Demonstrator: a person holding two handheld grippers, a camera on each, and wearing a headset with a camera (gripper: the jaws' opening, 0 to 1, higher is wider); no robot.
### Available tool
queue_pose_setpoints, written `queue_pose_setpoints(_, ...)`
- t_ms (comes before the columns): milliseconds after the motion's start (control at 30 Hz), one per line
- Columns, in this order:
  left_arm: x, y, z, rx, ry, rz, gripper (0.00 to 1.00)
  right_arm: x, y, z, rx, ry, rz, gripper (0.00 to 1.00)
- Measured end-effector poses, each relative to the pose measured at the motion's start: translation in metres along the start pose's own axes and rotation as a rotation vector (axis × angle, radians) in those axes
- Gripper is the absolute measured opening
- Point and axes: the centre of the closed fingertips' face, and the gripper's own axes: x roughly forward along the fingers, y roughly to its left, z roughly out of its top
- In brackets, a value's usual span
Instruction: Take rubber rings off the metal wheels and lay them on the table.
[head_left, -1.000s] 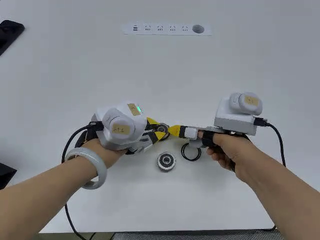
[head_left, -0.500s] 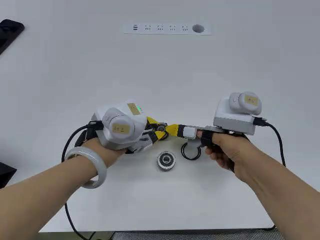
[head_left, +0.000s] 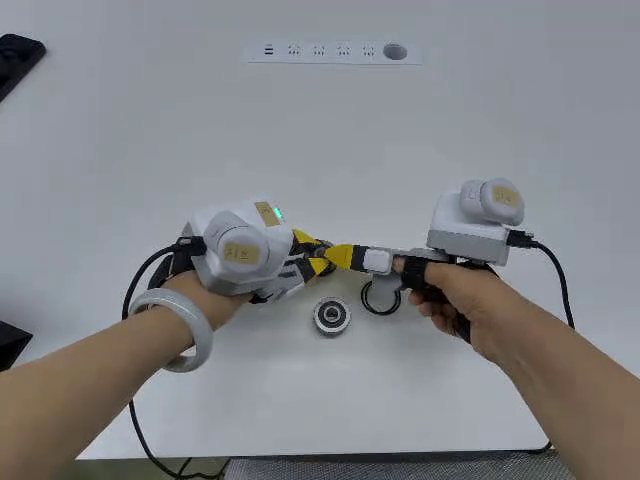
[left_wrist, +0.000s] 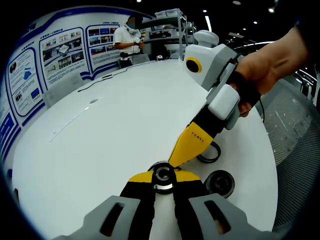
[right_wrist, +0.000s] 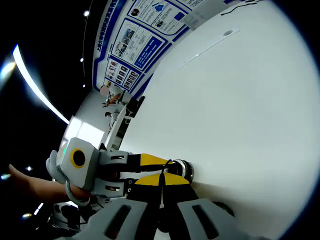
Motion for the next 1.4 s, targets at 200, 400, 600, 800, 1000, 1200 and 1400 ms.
queue_pose_setpoints(200, 0.000, 0.000, 0.000, 0.004, 0.006, -0.003, 0.13, -0.002, -0.014, -0.001, 0.025, -0.008, -0.053, 0.02)
queue_pose_setpoints(400, 0.000, 0.000, 0.002, 0.020, 0.006, -0.012, 0.14, -0.001, -0.016, -0.001, 0.021, -0.013, -0.070, 0.02)
queue_pose_setpoints(600, -0.003, -0.004, 0.006, 0.054, -0.014, -0.019, 0.18, -0.001, -0.016, 0.000, 0.022, -0.016, -0.079, 0.02)
queue_pose_setpoints(800, -0.009, -0.002, 0.008, 0.065, -0.035, -0.002, 0.25, -0.002, -0.014, 0.000, 0.024, -0.018, -0.078, 0.02)
queue_pose_setpoints(1000, -0.012, 0.001, 0.000, 0.055, -0.025, 0.003, 0.30, -0.002, -0.013, 0.000, 0.025, -0.018, -0.074, 0.02)
queue_pose_setpoints(1200, -0.015, 0.001, -0.007, 0.046, -0.017, 0.008, 0.32, -0.003, -0.009, 0.000, 0.023, -0.016, -0.068, 0.02)
queue_pose_setpoints(1400, -0.020, 0.003, -0.014, 0.029, -0.008, 0.020, 0.35, -0.003, -0.003, -0.001, 0.030, -0.018, -0.053, 0.02)
